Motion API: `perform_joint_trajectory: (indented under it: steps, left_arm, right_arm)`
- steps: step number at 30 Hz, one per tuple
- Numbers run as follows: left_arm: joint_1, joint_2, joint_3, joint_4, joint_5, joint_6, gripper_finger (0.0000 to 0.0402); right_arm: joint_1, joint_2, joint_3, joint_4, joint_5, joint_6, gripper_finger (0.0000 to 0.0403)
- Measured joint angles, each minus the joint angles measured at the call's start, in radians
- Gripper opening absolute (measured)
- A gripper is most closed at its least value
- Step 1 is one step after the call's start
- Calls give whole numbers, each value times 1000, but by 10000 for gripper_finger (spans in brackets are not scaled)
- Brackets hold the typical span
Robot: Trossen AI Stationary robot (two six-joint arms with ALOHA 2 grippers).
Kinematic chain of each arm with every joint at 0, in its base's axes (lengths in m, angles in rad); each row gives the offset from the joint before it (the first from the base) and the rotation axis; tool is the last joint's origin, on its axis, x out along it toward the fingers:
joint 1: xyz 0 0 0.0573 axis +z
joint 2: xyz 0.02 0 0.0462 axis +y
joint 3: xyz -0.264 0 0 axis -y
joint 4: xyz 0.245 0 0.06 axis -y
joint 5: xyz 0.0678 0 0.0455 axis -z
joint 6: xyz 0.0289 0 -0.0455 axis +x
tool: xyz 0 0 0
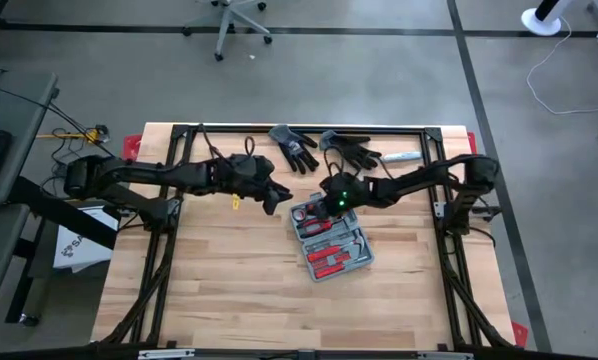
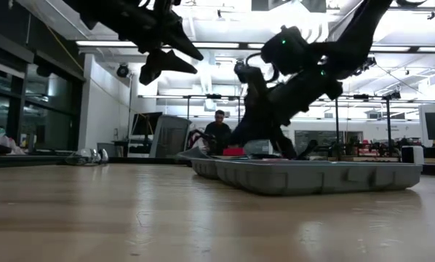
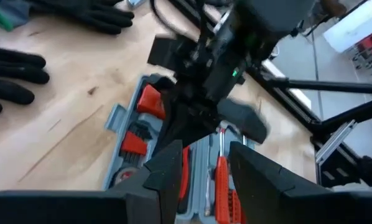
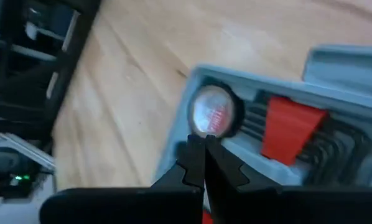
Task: Prefit tool cases
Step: Put the orange measuring tool into the gray tool box
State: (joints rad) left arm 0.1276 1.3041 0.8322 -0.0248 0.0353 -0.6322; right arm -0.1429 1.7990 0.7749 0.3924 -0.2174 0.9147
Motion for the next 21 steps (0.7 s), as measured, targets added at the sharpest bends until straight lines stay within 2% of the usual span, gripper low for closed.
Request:
perform_joint_trajectory:
  steps: [5, 11, 16, 21]
  left_arm:
    - [-7, 0, 0, -18, -1, -3, 126]
    - [-12, 0, 0, -22, -2, -3, 126]
    - [-11, 0, 0, -23, -18, 6, 126]
    - [-10, 0, 0, -23, -28, 15, 126]
  right_arm:
    - [1, 7, 0, 37, -38, 19, 0]
    - [3, -129, -3, 75, -22, 24, 0]
    - [-1, -195, -6, 59, 7, -2, 0]
    - [-1, -154, -4, 45, 14, -14, 0]
